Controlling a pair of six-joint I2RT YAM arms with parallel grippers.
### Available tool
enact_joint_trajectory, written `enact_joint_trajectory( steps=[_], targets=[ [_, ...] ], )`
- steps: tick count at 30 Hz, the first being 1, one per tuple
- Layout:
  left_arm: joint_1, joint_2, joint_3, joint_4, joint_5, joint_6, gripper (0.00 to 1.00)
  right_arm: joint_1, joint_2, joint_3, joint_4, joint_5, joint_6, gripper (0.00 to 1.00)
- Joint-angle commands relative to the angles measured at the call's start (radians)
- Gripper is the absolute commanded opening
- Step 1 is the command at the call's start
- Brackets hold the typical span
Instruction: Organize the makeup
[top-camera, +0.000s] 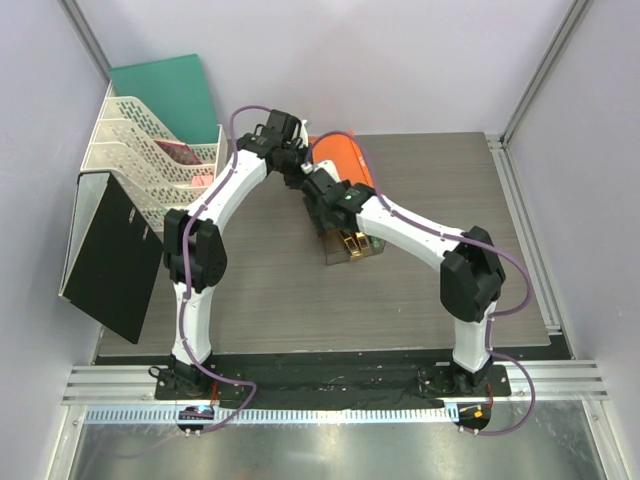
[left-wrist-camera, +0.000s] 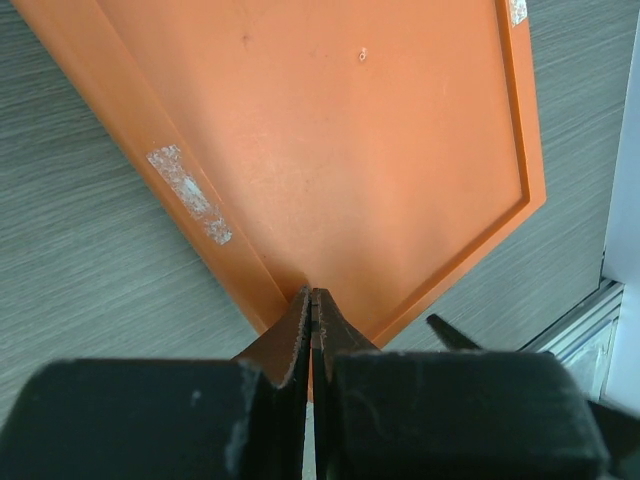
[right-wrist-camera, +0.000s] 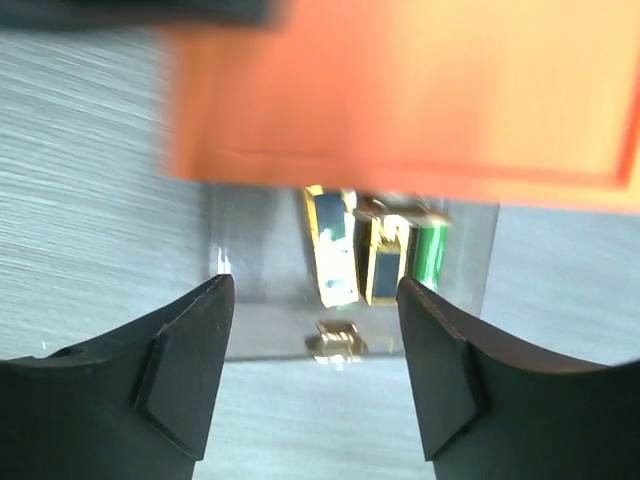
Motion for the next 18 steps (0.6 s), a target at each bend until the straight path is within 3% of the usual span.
enact_joint_trajectory(
  steps=[1, 3, 5, 6, 7, 9, 18],
  targets=[
    [-0.001, 0.069, -0.047, -0.215, -0.095, 0.056, 0.0, -0.123, -0.147, -0.1, -0.029, -0.13, 0.177, 0.68],
    [-0.001, 0.069, -0.047, -0.217, -0.097, 0.053, 0.0, -0.22, -0.222, -0.198, 0.011, -0.234, 0.28, 0.63],
    [-0.001, 0.069, -0.047, -0.215, -0.098, 0.053, 0.0, -0.29, -0.278, -0.278, 0.083, -0.396, 0.374, 0.48],
    [-0.001, 0.072, -0.044, -0.217, -0.097, 0.053, 0.0, -0.346, -0.299, -0.354, 0.107, -0.438, 0.405, 0.39],
    [-0.001, 0.072, -0.044, -0.217, -0.098, 0.052, 0.0, -0.372, -0.337, -0.39, 0.13, -0.495, 0.427, 0.21],
    [-0.001, 0.075, -0.041, -0.22, -0.097, 0.053, 0.0, -0.418, -0.358, -0.465, 0.164, -0.567, 0.471, 0.01],
    [-0.001, 0.072, -0.048, -0.226, -0.106, 0.053, 0.0, -0.464, -0.379, -0.602, 0.226, -0.757, 0.57, 0.01]
  ],
)
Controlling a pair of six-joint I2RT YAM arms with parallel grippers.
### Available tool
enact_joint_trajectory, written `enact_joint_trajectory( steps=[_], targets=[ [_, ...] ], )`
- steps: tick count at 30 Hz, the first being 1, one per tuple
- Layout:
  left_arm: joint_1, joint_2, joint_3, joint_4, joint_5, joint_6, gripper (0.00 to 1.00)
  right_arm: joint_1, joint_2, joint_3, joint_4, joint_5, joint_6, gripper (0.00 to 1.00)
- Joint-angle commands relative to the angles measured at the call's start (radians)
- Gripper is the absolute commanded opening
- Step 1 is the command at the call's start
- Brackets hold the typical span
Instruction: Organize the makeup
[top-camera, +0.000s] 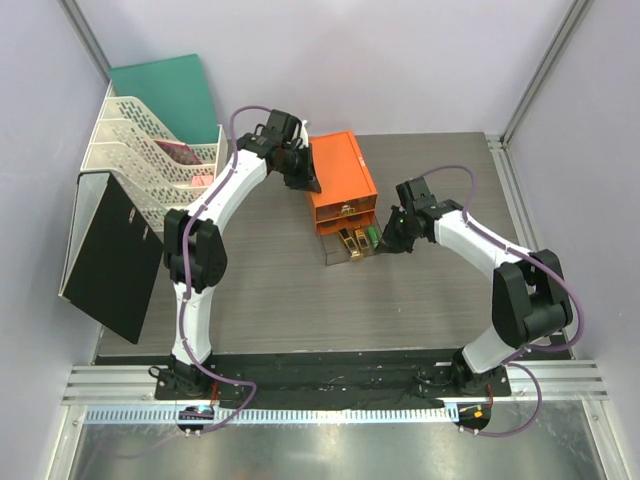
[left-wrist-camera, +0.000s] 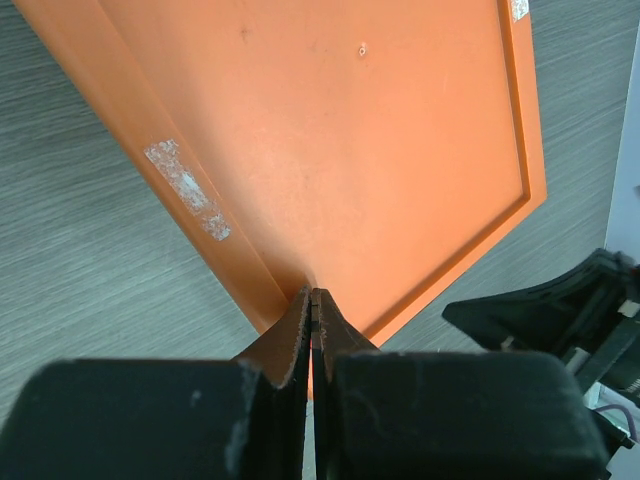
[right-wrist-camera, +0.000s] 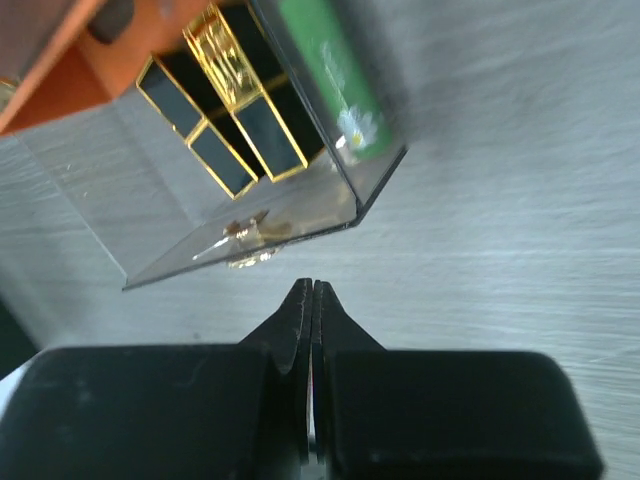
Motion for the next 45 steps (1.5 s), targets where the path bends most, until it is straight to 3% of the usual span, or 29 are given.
enact_joint_trajectory(
  steps=[1, 16, 26, 45],
  targets=[
    [-0.001, 0.075, -0.053, -0.209, -0.103, 0.052, 0.0, -0.024, -0.025, -0.024, 0.075, -0.158, 0.085, 0.01],
    [-0.001, 0.087, -0.025, -0.224, -0.113, 0.049, 0.0, -0.026, 0.157, 0.025, 0.129, -0.161, 0.081, 0.01],
    [-0.001, 0.113, 0.013, -0.25, -0.12, 0.052, 0.0, -0.027, 0.249, 0.168, 0.172, -0.143, 0.094, 0.01],
    [-0.001, 0.149, 0.05, -0.278, -0.137, 0.053, 0.0, -0.049, 0.384, 0.19, 0.469, -0.203, 0.286, 0.01]
  ],
)
